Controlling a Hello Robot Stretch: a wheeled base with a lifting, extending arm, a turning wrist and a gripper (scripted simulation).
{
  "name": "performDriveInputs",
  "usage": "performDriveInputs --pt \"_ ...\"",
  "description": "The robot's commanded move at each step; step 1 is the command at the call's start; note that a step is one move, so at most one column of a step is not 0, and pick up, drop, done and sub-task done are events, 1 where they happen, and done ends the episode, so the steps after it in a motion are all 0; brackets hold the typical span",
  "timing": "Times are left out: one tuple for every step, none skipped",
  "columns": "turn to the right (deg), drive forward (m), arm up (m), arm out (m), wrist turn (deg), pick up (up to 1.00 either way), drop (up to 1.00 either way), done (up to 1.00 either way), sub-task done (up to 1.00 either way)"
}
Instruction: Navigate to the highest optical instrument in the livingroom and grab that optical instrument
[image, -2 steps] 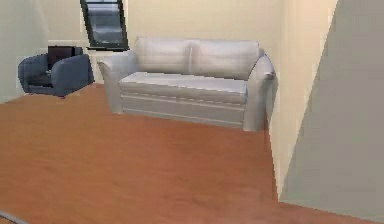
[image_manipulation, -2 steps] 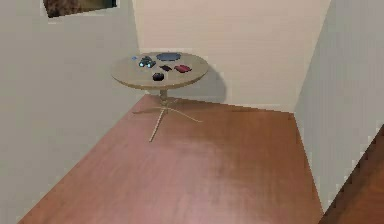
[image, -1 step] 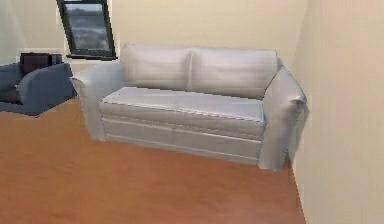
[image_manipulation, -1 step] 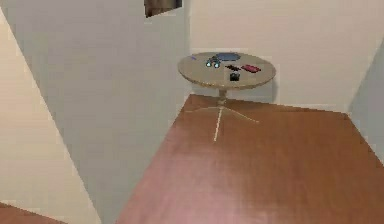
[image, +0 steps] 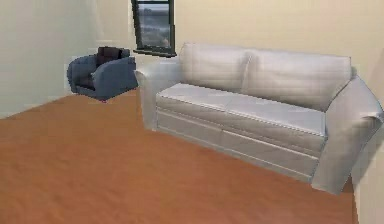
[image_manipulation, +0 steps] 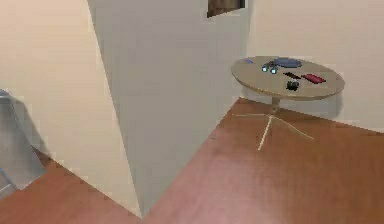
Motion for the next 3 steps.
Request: performDriveInputs --pt "0.0 0.55 0.00 0.00 0.0 0.00 0.00 0.00 0.00" --pt "-33.0 0.00 0.00 0.00 0.0 0.00 0.00 0.00 0.00" --pt "0.0 1.00 0.00 0.00 0.0 0.00 0.00 0.00 0.00"
